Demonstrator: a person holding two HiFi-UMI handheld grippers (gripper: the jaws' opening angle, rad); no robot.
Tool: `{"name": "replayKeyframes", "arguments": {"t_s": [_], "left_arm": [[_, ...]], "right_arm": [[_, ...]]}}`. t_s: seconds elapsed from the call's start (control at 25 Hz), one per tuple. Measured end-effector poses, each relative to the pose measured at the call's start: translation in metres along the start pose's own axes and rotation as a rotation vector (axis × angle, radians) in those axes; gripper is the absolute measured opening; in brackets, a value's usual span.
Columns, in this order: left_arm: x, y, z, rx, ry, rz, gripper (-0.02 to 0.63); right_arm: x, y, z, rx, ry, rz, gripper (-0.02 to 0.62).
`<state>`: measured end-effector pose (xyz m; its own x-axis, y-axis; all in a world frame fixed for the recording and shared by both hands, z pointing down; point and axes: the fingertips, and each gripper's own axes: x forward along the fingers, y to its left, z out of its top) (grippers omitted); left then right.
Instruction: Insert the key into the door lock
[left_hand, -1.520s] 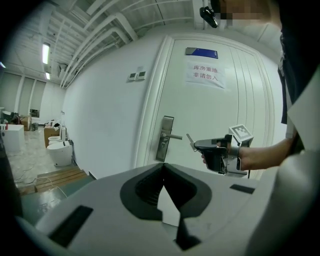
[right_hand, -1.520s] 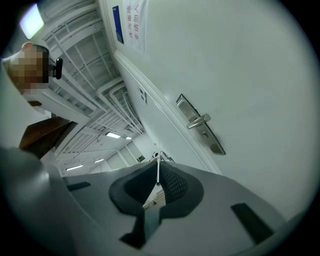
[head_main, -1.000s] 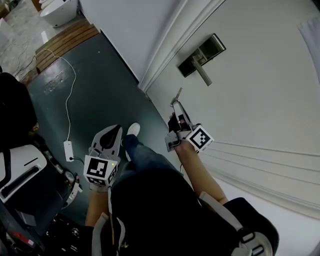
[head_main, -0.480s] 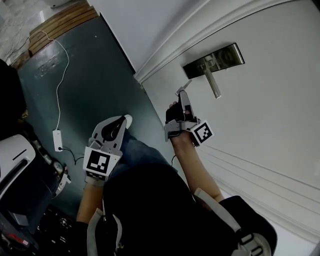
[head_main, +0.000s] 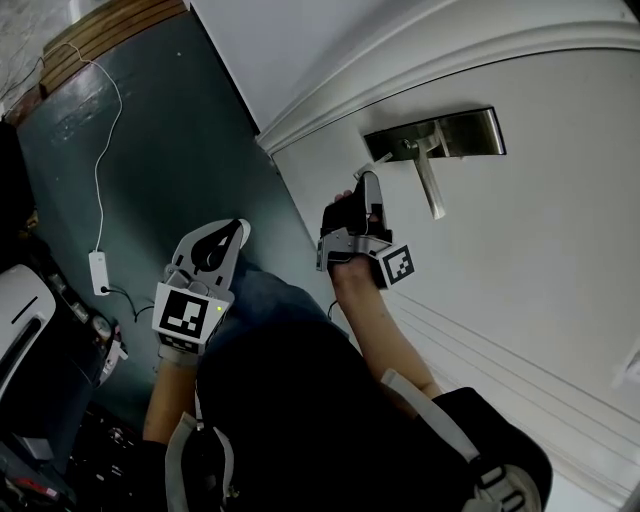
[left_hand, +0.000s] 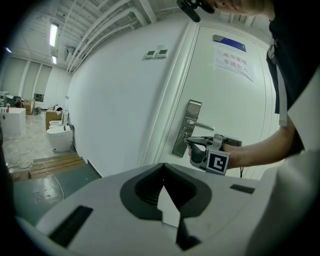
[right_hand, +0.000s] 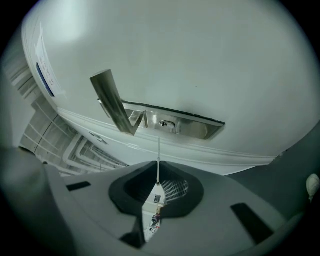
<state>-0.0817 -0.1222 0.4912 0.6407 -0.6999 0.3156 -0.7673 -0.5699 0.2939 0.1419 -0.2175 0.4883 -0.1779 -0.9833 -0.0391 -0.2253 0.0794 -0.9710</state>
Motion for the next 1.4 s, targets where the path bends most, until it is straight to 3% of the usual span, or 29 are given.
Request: {"name": "replayKeyframes", "arguments": {"t_s": [0.76, 1.4], "left_arm": [[0.060, 0.006, -0.009, -0.011, 0.059, -0.042, 0.008], [0.050, 0.014, -0.011, 0.000, 0.074, -0.042, 0.008]], "right_arm": [[0.030, -0.025, 0.038, 0.095, -0.109, -0.013, 0.032], [0.031, -0.016, 0.039, 0.107, -0.134, 0.012, 0.032]]}}
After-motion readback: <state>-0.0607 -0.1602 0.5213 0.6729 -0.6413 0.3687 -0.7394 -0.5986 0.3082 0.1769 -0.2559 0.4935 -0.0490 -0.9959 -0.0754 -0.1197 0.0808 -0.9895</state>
